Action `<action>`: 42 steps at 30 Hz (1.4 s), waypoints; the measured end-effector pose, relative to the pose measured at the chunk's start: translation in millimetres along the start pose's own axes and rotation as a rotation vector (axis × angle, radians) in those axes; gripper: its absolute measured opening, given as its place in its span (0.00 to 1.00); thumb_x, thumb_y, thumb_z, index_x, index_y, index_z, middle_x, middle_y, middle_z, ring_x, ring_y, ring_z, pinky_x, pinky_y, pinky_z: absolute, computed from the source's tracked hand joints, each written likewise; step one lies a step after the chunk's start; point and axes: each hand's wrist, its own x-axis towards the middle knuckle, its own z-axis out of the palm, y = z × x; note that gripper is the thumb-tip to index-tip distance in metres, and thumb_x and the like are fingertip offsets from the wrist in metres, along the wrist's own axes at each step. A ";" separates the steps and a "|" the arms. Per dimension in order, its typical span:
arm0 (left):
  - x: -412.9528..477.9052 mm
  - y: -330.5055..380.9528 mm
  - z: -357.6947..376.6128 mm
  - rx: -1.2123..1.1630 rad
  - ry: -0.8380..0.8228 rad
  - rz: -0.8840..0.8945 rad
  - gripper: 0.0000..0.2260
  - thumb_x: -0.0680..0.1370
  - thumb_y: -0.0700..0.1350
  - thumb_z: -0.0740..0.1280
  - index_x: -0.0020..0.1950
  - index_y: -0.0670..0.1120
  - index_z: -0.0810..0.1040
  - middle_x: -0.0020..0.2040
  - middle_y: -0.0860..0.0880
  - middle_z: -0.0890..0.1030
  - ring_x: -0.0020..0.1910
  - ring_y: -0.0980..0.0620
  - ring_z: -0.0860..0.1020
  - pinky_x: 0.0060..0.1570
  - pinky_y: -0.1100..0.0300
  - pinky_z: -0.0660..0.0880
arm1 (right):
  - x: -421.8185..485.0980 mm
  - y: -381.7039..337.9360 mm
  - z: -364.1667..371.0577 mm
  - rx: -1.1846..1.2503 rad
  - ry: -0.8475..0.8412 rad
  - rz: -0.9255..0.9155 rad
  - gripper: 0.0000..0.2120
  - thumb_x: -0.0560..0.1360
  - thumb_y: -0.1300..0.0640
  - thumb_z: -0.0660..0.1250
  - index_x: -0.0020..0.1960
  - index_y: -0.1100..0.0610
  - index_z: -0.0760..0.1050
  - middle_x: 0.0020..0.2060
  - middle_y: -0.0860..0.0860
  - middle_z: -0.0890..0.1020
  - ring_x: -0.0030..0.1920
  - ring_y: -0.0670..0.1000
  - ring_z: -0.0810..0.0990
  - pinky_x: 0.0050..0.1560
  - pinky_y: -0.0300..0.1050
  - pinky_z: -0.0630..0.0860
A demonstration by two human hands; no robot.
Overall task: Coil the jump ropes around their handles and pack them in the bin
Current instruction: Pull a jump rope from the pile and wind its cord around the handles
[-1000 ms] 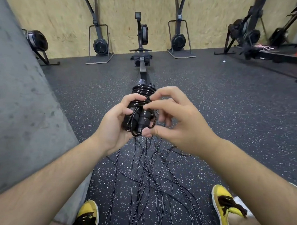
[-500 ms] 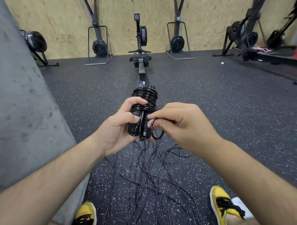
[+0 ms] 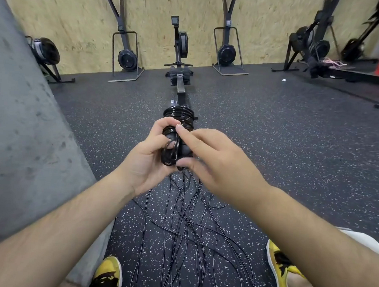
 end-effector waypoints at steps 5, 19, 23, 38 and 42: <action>-3.1 -1.8 4.7 -0.031 -0.059 0.006 0.17 0.73 0.34 0.61 0.55 0.51 0.77 0.52 0.46 0.81 0.44 0.49 0.82 0.42 0.49 0.81 | 6.3 2.0 1.8 -0.003 0.081 -0.010 0.20 0.82 0.59 0.61 0.71 0.66 0.72 0.49 0.57 0.79 0.49 0.57 0.76 0.54 0.48 0.75; -3.8 8.2 3.0 -0.035 -0.114 0.024 0.17 0.74 0.35 0.62 0.58 0.51 0.76 0.60 0.38 0.77 0.54 0.39 0.79 0.57 0.31 0.74 | -1.7 12.4 -8.8 0.064 0.031 0.102 0.12 0.80 0.59 0.65 0.60 0.61 0.82 0.44 0.50 0.79 0.46 0.49 0.76 0.49 0.39 0.73; -3.3 4.6 8.4 -0.038 -0.084 0.025 0.17 0.74 0.35 0.60 0.57 0.51 0.75 0.57 0.39 0.79 0.52 0.41 0.80 0.54 0.35 0.77 | -1.9 9.2 -4.8 0.112 0.089 0.169 0.09 0.79 0.61 0.67 0.57 0.61 0.83 0.41 0.49 0.79 0.43 0.46 0.74 0.47 0.37 0.72; -4.6 5.6 13.3 -0.033 -0.003 0.062 0.18 0.72 0.35 0.59 0.60 0.49 0.74 0.60 0.38 0.76 0.58 0.39 0.73 0.53 0.49 0.77 | 0.2 -7.4 5.7 0.229 0.128 0.250 0.14 0.78 0.60 0.68 0.63 0.63 0.78 0.54 0.52 0.75 0.47 0.43 0.73 0.54 0.41 0.75; -6.4 6.8 12.6 -0.004 0.000 0.069 0.18 0.73 0.35 0.59 0.60 0.49 0.74 0.57 0.38 0.77 0.50 0.41 0.80 0.44 0.46 0.79 | -1.3 -0.9 2.1 0.223 0.132 0.246 0.08 0.78 0.63 0.68 0.57 0.64 0.79 0.49 0.53 0.77 0.46 0.47 0.76 0.52 0.44 0.76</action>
